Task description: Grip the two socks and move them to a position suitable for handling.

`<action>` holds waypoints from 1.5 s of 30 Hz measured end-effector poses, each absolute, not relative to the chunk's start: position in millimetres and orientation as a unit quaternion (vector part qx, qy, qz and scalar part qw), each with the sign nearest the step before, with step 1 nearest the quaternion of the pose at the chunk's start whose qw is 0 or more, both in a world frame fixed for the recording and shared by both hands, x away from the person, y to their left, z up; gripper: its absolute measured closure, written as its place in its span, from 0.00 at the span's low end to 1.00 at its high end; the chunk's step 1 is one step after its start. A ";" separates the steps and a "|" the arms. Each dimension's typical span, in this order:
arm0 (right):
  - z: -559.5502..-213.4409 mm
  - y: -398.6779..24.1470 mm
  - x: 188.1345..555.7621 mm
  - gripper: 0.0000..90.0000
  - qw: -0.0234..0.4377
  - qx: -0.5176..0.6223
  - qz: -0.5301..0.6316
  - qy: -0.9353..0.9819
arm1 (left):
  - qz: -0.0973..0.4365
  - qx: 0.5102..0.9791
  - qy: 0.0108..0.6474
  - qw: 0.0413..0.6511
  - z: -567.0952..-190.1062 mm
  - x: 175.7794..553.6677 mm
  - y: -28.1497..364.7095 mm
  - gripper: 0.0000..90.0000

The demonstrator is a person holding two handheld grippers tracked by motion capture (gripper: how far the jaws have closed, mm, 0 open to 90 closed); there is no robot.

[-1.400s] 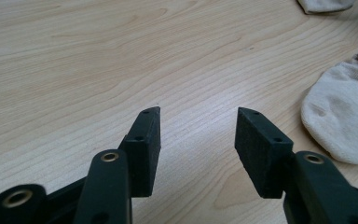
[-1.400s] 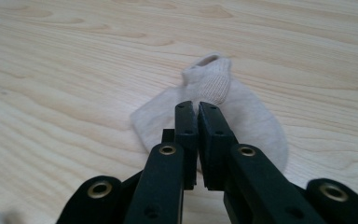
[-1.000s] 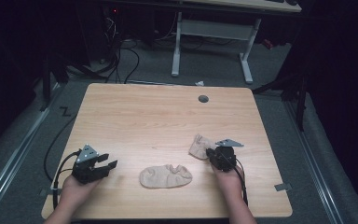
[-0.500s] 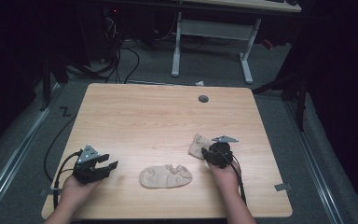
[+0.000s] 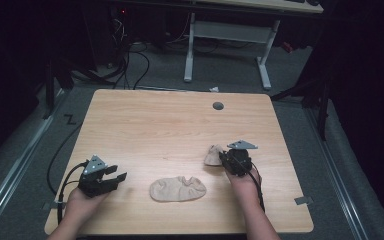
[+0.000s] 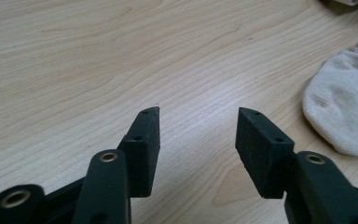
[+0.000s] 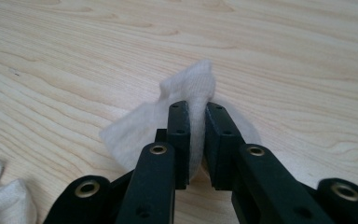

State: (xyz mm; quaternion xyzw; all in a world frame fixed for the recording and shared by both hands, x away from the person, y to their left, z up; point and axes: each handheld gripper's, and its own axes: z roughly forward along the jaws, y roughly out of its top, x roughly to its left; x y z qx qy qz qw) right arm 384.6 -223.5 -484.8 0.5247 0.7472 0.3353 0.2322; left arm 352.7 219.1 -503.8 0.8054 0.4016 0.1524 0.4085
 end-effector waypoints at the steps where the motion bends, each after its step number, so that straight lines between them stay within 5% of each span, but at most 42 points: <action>1: -482.4 -223.8 383.9 0.92 0.234 0.524 0.337 0.747 | 0.152 0.805 0.402 0.410 -503.6 352.6 219.2 0.56; 23: -429.6 -194.8 384.7 0.98 0.252 0.478 0.381 0.750 | 0.153 0.799 0.407 0.415 -501.7 352.7 221.8 0.55; 45: -406.3 -109.6 385.1 0.98 0.231 0.405 0.435 0.770 | 0.150 0.800 0.405 0.417 -501.7 352.9 222.9 0.55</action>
